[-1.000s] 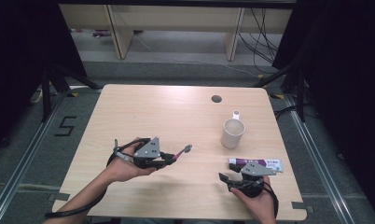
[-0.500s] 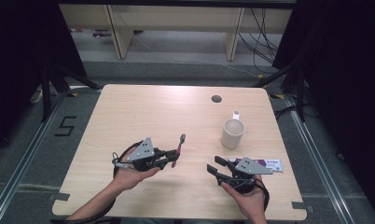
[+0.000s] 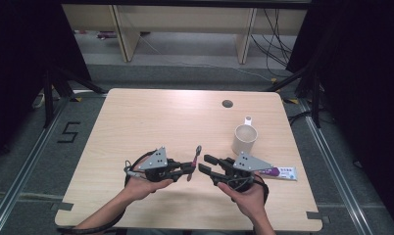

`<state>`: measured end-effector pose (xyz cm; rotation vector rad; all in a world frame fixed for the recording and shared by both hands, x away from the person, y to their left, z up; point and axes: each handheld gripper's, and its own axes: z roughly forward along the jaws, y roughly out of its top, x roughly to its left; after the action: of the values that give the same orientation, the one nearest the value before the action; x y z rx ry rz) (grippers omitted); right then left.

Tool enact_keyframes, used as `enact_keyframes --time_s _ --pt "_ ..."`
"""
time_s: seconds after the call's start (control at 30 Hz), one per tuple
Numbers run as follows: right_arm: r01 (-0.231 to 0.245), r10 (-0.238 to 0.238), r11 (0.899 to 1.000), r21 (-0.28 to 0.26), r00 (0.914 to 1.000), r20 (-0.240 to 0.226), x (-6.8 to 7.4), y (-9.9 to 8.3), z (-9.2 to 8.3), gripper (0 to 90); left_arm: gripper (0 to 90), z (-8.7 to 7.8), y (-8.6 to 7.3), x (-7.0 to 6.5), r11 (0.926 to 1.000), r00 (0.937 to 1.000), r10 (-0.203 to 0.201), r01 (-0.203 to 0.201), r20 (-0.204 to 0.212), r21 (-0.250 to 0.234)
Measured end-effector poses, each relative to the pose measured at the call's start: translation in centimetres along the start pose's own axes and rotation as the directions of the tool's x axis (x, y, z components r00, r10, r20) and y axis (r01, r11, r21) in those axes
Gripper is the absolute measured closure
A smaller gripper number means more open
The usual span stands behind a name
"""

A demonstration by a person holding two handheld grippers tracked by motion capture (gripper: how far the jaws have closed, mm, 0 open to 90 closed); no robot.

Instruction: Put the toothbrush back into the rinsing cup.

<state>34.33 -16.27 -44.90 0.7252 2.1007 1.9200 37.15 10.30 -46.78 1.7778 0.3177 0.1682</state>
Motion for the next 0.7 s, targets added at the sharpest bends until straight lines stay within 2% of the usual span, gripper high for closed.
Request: enact_keyframes --time_s 0.03,0.07,0.1,0.17,0.2,0.23,0.27,0.3,0.37,0.5,0.53,0.57,0.67,0.7 --pt "0.025 -0.025 1.0 -0.004 0.9997 0.005 -0.1 0.1 0.2 60.7 82.4 0.1 0.1 -0.1 1.0 1.0 0.004 -0.004 0.008 0.002" --pt "0.013 -0.013 1.0 0.014 0.9999 -0.005 0.0 0.3 0.5 61.8 82.4 0.1 0.1 -0.1 1.0 1.0 0.002 -0.002 0.009 -0.001" --pt "0.028 -0.028 1.0 0.002 0.9996 -0.007 0.0 0.4 0.6 62.6 82.4 0.1 0.1 -0.1 1.0 0.9999 0.007 -0.007 0.015 0.001" --pt "0.016 -0.016 1.0 0.022 0.9997 -0.018 0.1 0.6 1.0 64.7 82.4 0.2 0.1 -0.2 0.9999 0.9998 0.01 -0.01 0.02 0.002" --pt "0.036 -0.036 0.999 0.02 0.999 -0.027 0.0 0.7 1.1 65.7 82.4 0.2 0.1 -0.3 0.9999 0.9997 0.01 -0.01 0.022 0.005" --pt "0.037 -0.036 0.999 0.007 0.999 -0.024 0.0 0.8 1.2 66.9 82.4 0.3 0.2 -0.3 0.9999 0.9996 0.012 -0.012 0.024 0.005" --pt "0.029 -0.028 0.999 0.024 0.9993 -0.025 0.0 0.9 1.2 68.4 82.4 0.3 0.2 -0.3 0.9999 0.9996 0.013 -0.013 0.024 0.004" --pt "0.033 -0.033 0.999 0.016 0.9992 -0.024 -0.1 0.9 1.3 69.4 82.3 0.3 0.2 -0.3 0.9999 0.9996 0.013 -0.013 0.026 0.001" --pt "0.008 -0.007 1.0 0.028 0.9995 -0.031 0.0 0.9 1.4 73.0 82.4 0.4 0.2 -0.3 1.0 0.9996 0.009 -0.009 0.027 -0.004" --pt "0.023 -0.022 0.999 0.028 0.9992 -0.032 -0.1 0.9 1.4 81.0 82.4 0.5 0.3 -0.4 0.9999 0.9994 0.012 -0.012 0.033 -0.002" --pt "0.002 -0.001 0.999 0.036 0.9995 -0.031 0.1 1.0 1.4 81.6 82.4 0.5 0.3 -0.4 0.9999 0.9993 0.015 -0.015 0.033 -0.003" --pt "0.017 -0.017 1.0 0.025 0.9995 -0.028 0.0 1.0 1.4 81.9 82.3 0.5 0.3 -0.4 0.9999 0.9994 0.013 -0.013 0.033 -0.004" --pt "0.013 -0.013 1.0 0.019 0.9995 -0.031 0.1 1.1 1.4 82.8 82.2 0.7 0.3 -0.4 0.9999 0.9994 0.008 -0.008 0.034 -0.007" --pt "0.007 -0.006 0.999 0.038 0.9996 -0.027 0.2 1.2 1.3 82.9 81.9 0.7 0.3 -0.4 0.9999 0.9994 0.009 -0.009 0.033 -0.01"
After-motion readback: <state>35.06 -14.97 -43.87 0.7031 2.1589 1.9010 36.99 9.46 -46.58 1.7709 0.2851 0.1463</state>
